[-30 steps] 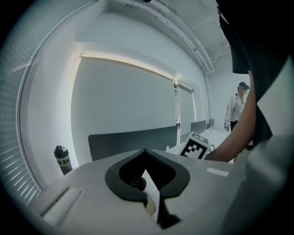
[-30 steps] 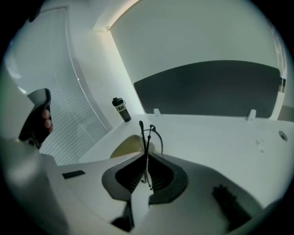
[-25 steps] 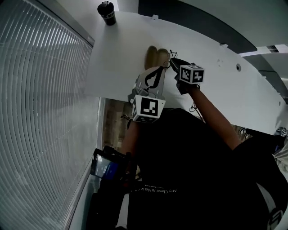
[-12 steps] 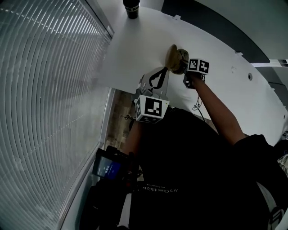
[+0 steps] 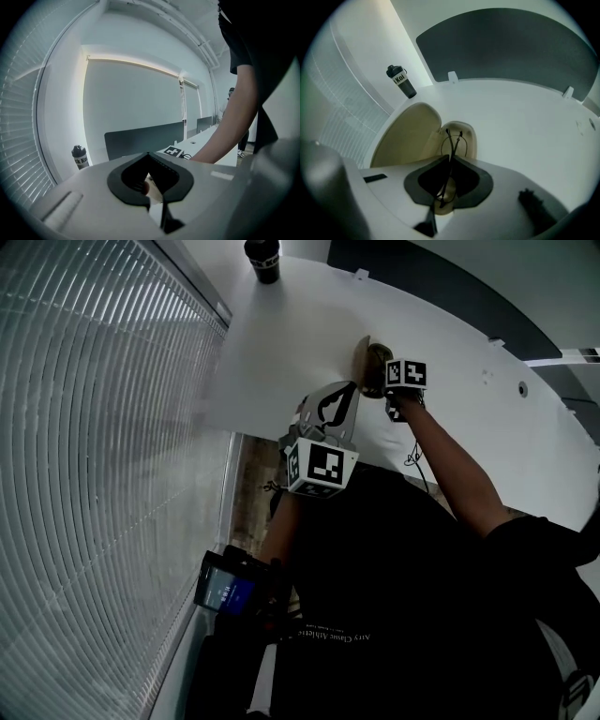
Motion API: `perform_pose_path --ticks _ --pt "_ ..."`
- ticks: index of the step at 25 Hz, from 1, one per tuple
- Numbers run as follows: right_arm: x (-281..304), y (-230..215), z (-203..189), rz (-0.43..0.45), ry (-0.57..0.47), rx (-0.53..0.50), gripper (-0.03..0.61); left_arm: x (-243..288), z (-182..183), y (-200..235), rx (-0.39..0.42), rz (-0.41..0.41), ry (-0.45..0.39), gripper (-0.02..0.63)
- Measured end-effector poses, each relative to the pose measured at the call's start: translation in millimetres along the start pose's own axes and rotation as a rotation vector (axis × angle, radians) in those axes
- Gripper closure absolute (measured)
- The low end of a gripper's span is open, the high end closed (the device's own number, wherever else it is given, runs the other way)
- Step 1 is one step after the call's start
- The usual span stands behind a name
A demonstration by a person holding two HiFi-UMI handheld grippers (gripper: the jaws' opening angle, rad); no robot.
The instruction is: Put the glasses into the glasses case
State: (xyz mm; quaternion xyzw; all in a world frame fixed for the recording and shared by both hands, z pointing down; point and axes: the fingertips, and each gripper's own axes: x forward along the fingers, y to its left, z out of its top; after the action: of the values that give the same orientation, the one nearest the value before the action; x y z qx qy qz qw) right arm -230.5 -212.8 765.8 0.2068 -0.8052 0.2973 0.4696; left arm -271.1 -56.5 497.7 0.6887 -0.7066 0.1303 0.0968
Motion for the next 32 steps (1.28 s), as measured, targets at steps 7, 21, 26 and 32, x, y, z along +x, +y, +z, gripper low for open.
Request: perform_pose_path --ticks 7,21,26,32 --pt "-18.6 -24.6 -31.3 -0.043 0.009 -0.008 0.565 26.9 -0.2 -26.0 0.005 -0.095 0.008 0.606" --pt "-99.9 -126.3 -135.3 -0.116 -0.017 0.233 0.565 80.6 18.6 -129.4 0.047 -0.313 0.039 0.606" --pt "-107.6 -136.3 -147.5 -0.079 -0.030 0.249 0.565 95.1 11.4 -158.9 0.063 -0.363 0.074 0.606" --pt "-112.1 -128.4 -143.0 -0.022 -0.049 0.205 0.565 106.8 5.5 -151.0 -0.021 -0.340 0.106 0.606"
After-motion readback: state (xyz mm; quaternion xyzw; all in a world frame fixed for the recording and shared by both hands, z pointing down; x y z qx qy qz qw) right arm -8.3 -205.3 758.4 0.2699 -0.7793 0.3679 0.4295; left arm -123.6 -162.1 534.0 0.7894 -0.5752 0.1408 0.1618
